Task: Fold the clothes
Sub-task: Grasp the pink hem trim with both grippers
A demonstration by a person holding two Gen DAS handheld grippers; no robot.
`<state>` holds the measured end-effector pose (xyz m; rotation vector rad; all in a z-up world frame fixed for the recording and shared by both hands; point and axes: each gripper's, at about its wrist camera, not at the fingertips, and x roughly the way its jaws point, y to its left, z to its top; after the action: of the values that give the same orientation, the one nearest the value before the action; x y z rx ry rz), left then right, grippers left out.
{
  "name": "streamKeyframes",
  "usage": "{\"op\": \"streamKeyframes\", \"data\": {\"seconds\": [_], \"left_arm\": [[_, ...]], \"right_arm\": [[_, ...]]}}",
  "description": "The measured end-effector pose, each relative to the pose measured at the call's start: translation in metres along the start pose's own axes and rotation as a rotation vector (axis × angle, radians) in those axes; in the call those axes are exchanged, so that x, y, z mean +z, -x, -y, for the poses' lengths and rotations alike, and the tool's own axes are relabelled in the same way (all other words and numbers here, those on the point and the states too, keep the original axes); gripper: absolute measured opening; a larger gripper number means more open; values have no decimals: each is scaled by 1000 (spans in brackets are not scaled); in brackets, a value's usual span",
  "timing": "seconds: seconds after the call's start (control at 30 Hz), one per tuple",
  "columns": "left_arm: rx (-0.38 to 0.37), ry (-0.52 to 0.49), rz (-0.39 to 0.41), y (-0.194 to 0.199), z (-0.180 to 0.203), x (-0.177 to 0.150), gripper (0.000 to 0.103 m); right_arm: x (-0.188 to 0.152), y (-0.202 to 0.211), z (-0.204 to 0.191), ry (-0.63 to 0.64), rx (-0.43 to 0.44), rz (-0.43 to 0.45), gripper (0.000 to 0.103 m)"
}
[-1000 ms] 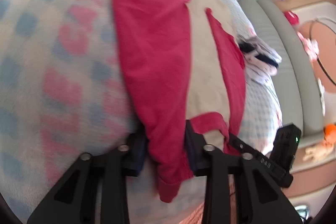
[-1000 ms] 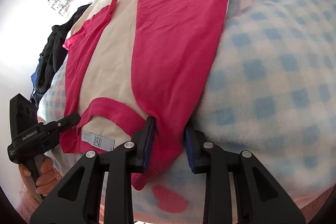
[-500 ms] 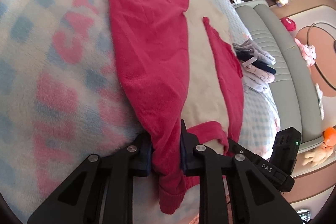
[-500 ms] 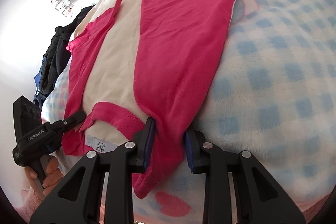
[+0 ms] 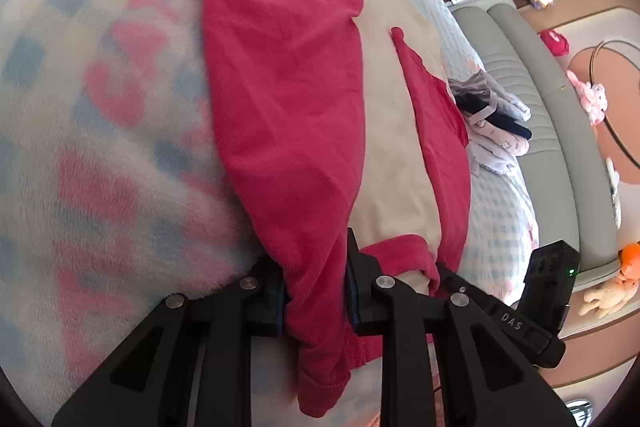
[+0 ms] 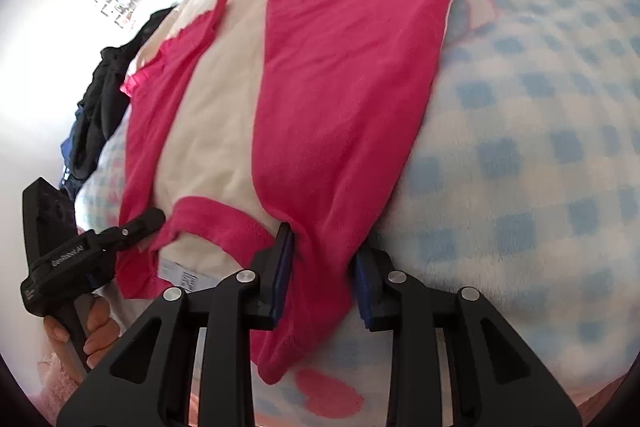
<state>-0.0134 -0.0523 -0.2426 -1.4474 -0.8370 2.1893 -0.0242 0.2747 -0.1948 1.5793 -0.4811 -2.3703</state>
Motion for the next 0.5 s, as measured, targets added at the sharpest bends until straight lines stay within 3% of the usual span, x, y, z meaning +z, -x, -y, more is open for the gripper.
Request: {"op": "streamKeyframes", "data": {"seconds": [0.1,0.2,0.27,0.3,0.33,0.4,0.43,0.5], "left_arm": [[16,-52,17,1,8,-1,23],[13,-7,-9,-13,-1,0,24],[-17,21,-15,-17,-5,3,33],[-42,23,-24,-18,-5,5,44],[-57,23,-29,-19,-2,6,49],[-22,2,-18,-18,5,6,43],[-1,-13,-5,-16,9,5,28],[42,-57,17,-14,14,2,19]], "right_arm": [[-1,7,-3,14,8,35,24],[-1,-7,3,-15,5,6,27],[2,-15,8,-36,23,-11,29],[4,-17,9,-42,33,-19,30],[5,-19,10,-46,38,-26,30],[5,-17,9,-51,42,-24,30],[5,-15,9,-53,43,-20,29],[2,-7,4,-29,38,15,21]]}}
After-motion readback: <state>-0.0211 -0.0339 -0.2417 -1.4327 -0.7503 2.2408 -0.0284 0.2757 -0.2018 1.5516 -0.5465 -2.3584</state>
